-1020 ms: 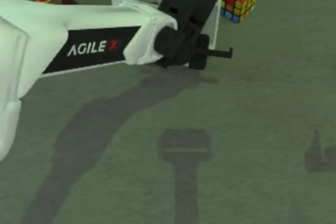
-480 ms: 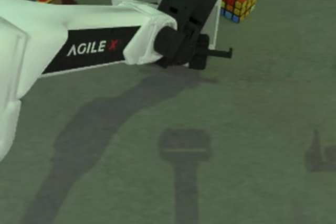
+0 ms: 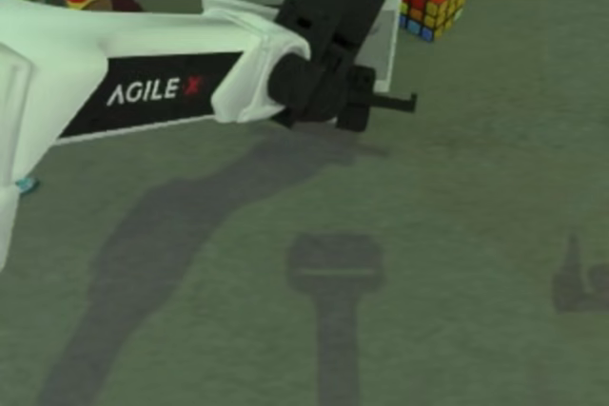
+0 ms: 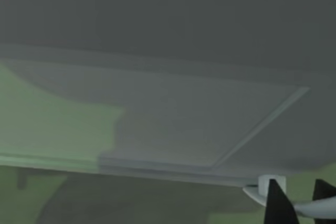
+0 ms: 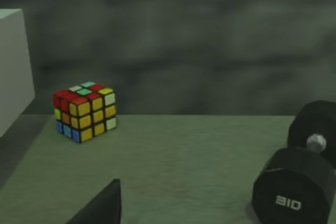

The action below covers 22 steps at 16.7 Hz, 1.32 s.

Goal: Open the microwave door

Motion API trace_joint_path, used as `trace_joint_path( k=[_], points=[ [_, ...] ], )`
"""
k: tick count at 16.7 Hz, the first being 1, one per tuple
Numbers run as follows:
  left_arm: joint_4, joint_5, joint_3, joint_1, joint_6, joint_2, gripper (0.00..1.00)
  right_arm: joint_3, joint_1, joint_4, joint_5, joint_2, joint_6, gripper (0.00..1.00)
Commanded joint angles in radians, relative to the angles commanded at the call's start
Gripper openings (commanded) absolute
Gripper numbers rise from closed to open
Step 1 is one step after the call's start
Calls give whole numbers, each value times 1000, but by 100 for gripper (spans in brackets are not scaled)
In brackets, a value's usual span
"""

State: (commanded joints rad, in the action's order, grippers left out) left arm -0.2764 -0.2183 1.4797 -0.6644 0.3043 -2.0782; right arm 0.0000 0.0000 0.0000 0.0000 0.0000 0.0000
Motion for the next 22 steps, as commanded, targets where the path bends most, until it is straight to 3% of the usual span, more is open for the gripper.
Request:
trace_joint_path(
  k=[22],
  points=[
    [3, 6, -15, 3, -12, 4, 0, 0, 0, 0, 0, 0, 0, 100]
  ],
)
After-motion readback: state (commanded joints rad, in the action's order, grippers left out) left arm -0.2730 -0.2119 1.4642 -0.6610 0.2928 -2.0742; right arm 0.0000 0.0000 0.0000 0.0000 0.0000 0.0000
